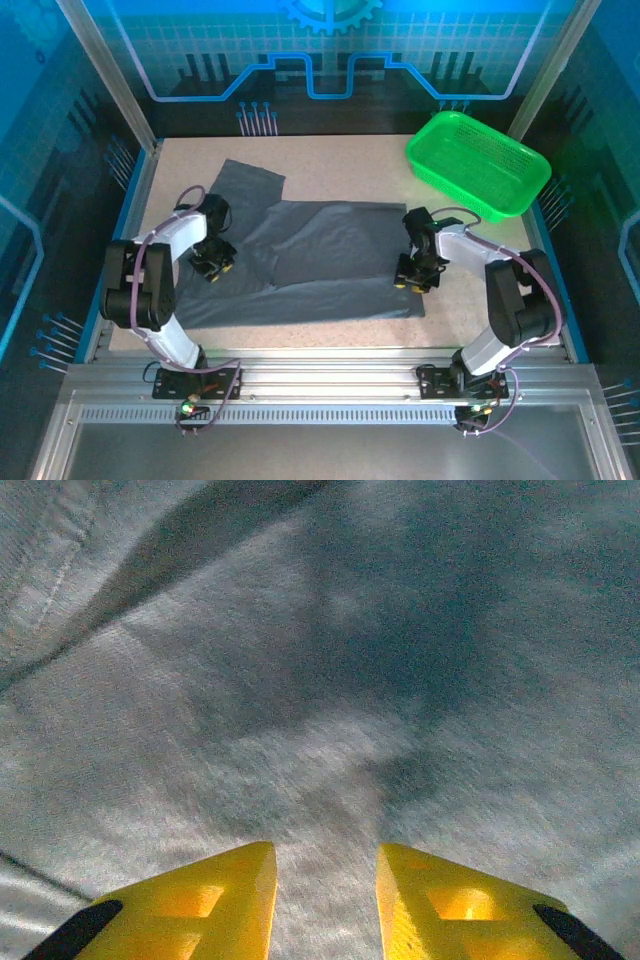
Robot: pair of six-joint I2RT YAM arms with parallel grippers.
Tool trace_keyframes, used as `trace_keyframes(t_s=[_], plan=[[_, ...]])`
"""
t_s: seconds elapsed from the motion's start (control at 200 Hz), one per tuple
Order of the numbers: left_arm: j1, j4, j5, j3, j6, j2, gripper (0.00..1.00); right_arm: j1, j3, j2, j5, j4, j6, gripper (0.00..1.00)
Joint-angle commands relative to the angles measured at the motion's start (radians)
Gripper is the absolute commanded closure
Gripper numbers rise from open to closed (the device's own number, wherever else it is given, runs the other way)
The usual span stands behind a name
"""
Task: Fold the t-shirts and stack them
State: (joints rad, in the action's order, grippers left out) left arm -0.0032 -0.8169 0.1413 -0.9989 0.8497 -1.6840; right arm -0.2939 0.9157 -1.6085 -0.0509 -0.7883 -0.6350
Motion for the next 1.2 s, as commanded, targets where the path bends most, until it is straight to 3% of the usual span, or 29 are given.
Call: trace_keyframes(t_s=[0.0,0.21,0.315,0.44,0.57,0.74,0.87,1.04,1.196], plan=[[0.125,0.047,-0.070,0.111,0.089,0.037,0.68,-0.040,0.012,-0.039,0.016,-0.053,0.020,0.62],[0.311,0.089,-0.129,0.153,0.054,0.044,0.68,-0.132,0.049,-0.051,-0.033,-0.042,-0.006,0.60],[0.353,0.135,-0.154,0.149,0.027,0.053,0.67,-0.151,0.081,-0.072,-0.062,-0.049,-0.010,0.58],[0.336,0.160,-0.189,0.092,0.006,0.078,0.62,-0.142,0.132,-0.004,-0.006,-0.057,-0.002,0.56],[0.244,0.158,-0.141,-0.002,0.008,0.142,0.58,-0.084,0.230,0.024,0.060,-0.029,0.010,0.53],[0.170,0.244,-0.171,-0.108,0.077,0.119,0.53,-0.005,0.443,-0.154,0.126,0.017,-0.105,0.54],[0.165,0.320,-0.201,-0.222,0.089,0.030,0.51,0.034,0.650,-0.323,0.188,-0.038,-0.330,0.54],[0.164,0.458,-0.222,-0.320,0.093,-0.069,0.51,0.039,0.836,-0.504,0.151,-0.062,-0.590,0.55],[0.164,0.496,-0.242,-0.406,0.110,-0.151,0.51,0.033,0.937,-0.606,0.145,-0.081,-0.716,0.59]])
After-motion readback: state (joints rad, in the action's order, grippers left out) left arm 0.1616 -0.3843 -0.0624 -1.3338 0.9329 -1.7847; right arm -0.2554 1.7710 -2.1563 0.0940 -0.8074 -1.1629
